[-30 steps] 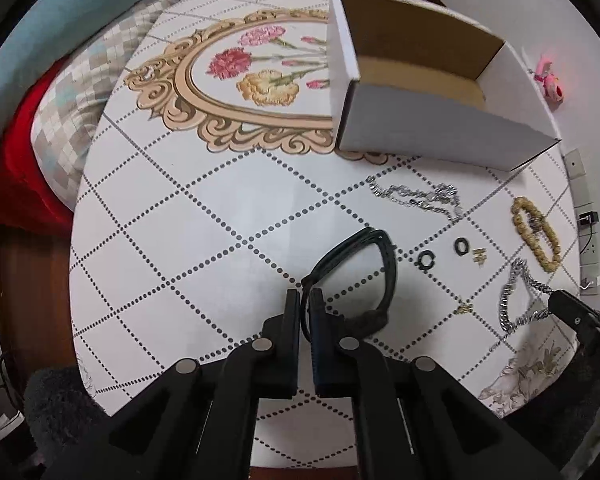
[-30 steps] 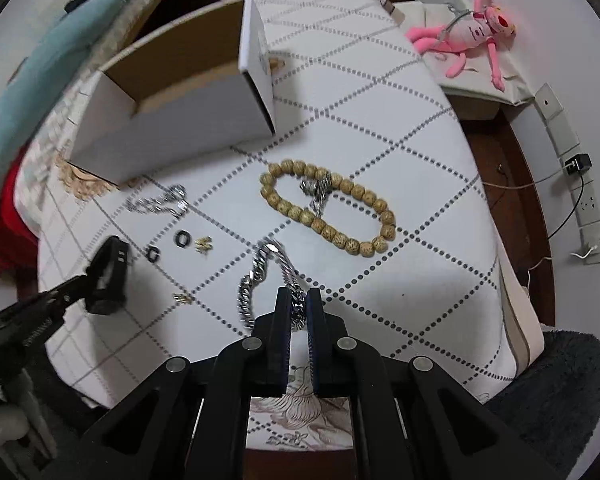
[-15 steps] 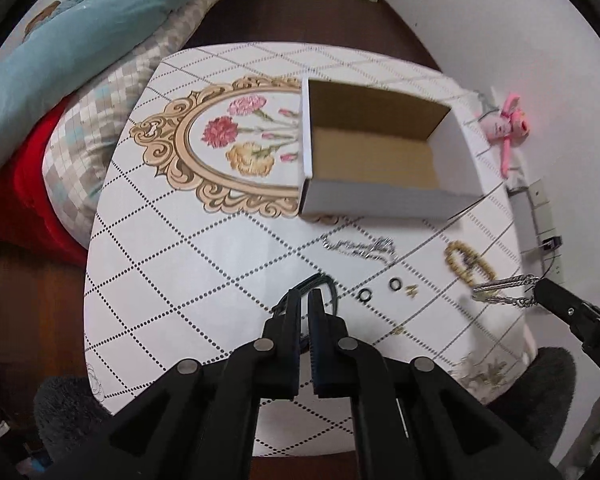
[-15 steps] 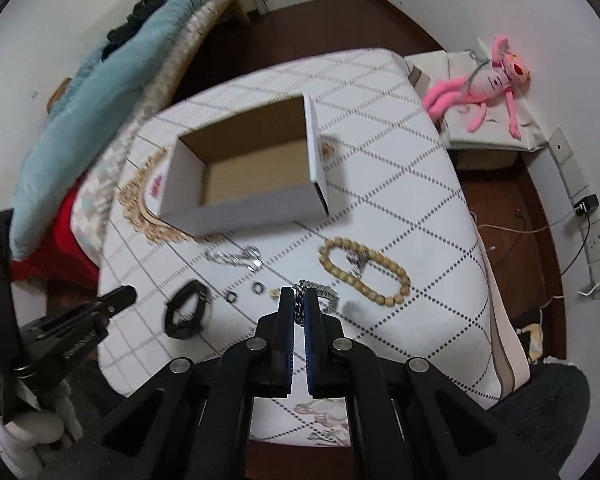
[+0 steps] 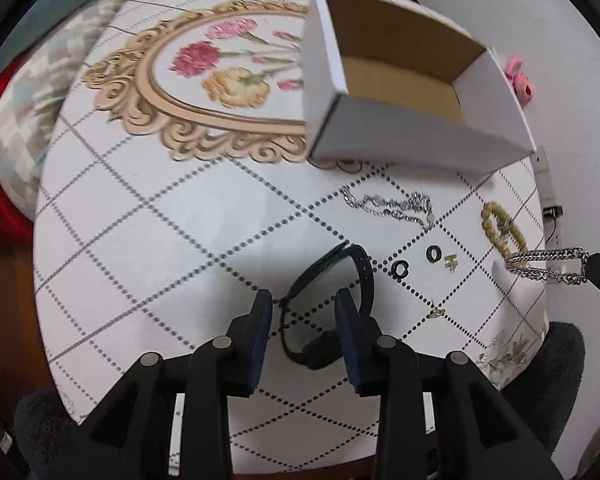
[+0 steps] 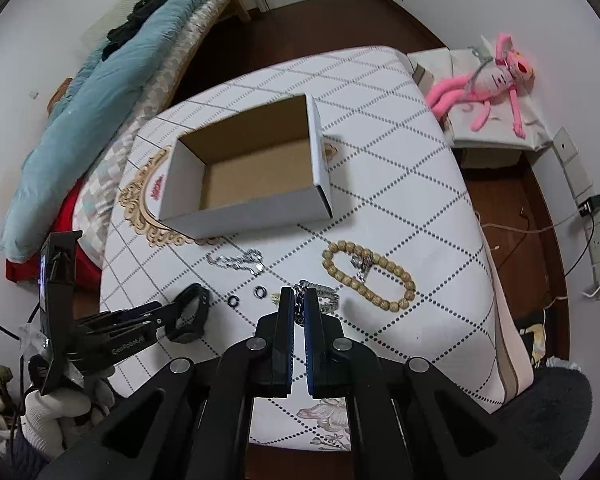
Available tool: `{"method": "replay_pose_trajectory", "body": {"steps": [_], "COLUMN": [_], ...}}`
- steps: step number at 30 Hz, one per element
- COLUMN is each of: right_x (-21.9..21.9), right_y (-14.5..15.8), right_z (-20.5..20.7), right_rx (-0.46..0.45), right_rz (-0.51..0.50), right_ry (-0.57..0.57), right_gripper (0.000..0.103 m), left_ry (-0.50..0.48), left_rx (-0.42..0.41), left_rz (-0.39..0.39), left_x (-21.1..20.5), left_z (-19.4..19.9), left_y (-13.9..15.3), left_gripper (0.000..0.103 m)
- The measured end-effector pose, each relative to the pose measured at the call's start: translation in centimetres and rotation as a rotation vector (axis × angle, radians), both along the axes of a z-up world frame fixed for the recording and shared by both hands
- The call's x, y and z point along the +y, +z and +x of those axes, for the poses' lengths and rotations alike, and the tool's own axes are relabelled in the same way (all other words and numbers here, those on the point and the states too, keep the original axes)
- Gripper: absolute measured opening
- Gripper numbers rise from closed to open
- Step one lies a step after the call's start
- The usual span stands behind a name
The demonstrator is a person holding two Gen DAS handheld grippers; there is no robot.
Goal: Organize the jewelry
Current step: 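Lift the watch band with the left tool while the right tool lifts the chain bracelet, then lower both items into the white box and open both tools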
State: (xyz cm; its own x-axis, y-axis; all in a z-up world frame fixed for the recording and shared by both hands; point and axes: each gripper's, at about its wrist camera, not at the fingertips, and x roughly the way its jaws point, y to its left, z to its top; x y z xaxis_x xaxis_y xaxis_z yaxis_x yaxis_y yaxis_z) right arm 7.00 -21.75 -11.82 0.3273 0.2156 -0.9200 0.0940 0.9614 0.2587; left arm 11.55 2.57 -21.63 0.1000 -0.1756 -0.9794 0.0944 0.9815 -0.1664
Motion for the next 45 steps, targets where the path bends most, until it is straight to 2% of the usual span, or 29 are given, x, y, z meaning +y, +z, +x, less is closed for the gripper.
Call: {"method": "replay_pose_trajectory", "body": {"steps": [3, 4, 5, 11, 14, 18, 21, 23, 27, 33, 35, 40, 42, 43, 44, 45], "right_x": [-0.3, -0.3, -0.3, -0.2, 0.3, 1.1, 1.8, 2.3, 3.2, 4.2, 4.3, 4.2, 3.9, 3.7, 3.4, 3.1], "right_y": [-0.8, -1.0, -1.1, -0.1, 1.6, 4.8, 6.9, 7.7, 7.7, 5.0, 3.8, 1.2, 0.8, 0.7, 0.8, 0.8], "right_z": [0.0, 0.0, -0.1, 0.0, 0.4, 1.7, 3.5, 4.9, 8.9, 14.2, 15.5, 17.7, 17.8, 17.8, 17.6, 17.5], "right_rx": [0.018, 0.022, 0.024, 0.003, -0.026, -0.09, -0.136, -0.156, -0.162, -0.095, -0.067, 0.021, 0.037, 0.04, 0.034, 0.032], "right_rz": [-0.001, -0.001, -0.002, 0.016, 0.037, 0.069, 0.08, 0.073, 0.054, 0.031, 0.042, 0.057, 0.046, 0.031, 0.018, 0.012], "right_ry": [-0.01, -0.01, -0.01, 0.0, 0.021, 0.059, 0.092, 0.105, 0.118, 0.129, 0.128, 0.139, 0.136, 0.129, 0.124, 0.117], "right_gripper": [0.004, 0.004, 0.004, 0.004, 0.004, 0.004, 0.004, 0.004, 0.004, 0.004, 0.004, 0.006, 0.007, 0.01, 0.019, 0.036], "left_ry": [-0.025, -0.029, -0.03, 0.005, 0.013, 0.01, 0.004, -0.002, 0.002, 0.012, 0.037, 0.085, 0.093, 0.094, 0.099, 0.101], "left_rx": [-0.018, -0.023, -0.024, -0.056, -0.102, -0.197, -0.254, -0.271, -0.255, -0.181, -0.154, -0.109, -0.121, -0.127, -0.143, -0.153], "left_rz": [0.027, 0.051, 0.059, 0.052, 0.028, -0.013, -0.053, -0.067, -0.071, -0.073, -0.076, -0.081, -0.066, -0.056, -0.029, -0.014], "left_x": [-0.9, -1.1, -1.2, -1.0, -1.0, -1.5, -2.0, -2.3, -2.8, -2.9, -2.9, -2.7, -2.5, -2.5, -2.3, -2.2], "left_z": [-0.3, -0.4, -0.4, -1.3, -1.8, -1.5, 0.7, 2.6, 6.2, 10.0, 10.9, 12.7, 13.0, 13.1, 13.0, 13.0], "left_y": [-0.6, -0.9, -1.0, -0.2, 2.3, 7.4, 11.1, 12.4, 12.1, 9.3, 8.9, 8.4, 8.9, 9.1, 9.4, 9.5], "left_gripper": [0.025, 0.011, 0.008, 0.005, 0.005, 0.005, 0.005, 0.005, 0.005, 0.006, 0.013, 0.014, 0.015, 0.022, 0.037, 0.047]}}
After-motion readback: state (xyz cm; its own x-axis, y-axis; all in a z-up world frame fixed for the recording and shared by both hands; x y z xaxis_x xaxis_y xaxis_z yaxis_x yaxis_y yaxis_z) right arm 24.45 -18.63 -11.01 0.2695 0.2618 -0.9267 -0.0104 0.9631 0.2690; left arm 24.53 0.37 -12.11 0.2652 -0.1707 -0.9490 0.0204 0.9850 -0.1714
